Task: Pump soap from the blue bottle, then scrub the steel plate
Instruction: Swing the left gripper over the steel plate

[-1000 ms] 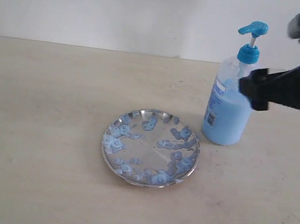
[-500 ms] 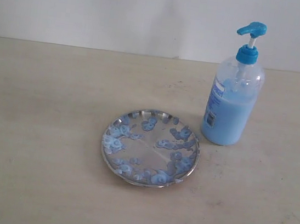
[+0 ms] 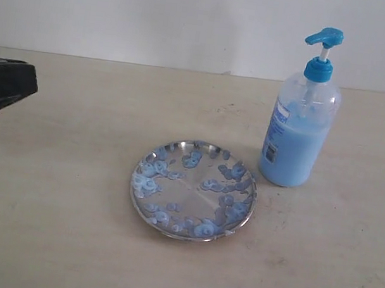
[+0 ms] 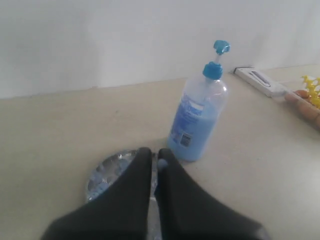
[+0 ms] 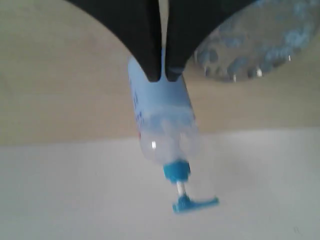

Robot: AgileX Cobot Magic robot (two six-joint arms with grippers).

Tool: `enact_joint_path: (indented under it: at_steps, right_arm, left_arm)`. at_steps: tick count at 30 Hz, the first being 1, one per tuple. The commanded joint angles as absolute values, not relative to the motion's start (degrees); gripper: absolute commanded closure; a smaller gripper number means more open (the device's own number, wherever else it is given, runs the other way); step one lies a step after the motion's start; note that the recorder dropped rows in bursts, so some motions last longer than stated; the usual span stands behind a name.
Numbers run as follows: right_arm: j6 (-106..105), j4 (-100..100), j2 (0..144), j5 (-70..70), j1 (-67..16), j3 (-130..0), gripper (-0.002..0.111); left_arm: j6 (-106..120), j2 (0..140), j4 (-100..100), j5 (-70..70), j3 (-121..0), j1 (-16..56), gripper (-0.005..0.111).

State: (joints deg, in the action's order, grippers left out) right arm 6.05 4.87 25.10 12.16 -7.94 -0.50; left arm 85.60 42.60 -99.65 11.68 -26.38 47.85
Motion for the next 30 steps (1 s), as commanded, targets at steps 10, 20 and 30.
enact_joint_path:
  at_steps: [10,20,30]
  right_arm:
    - [25.4,5.5,29.8,-5.4,-8.0,0.0,0.109]
    - [25.4,5.5,29.8,-5.4,-8.0,0.0,0.109]
    - [25.4,5.5,29.8,-5.4,-8.0,0.0,0.109]
  left_arm:
    - [78.9,87.0,-99.9,-6.0,-50.1,38.4,0.103]
    - [36.5,94.6,-61.1,-51.2,-55.5,29.5,0.103]
    - [15.6,119.4,-23.9,-68.1,-97.6,28.6,0.103]
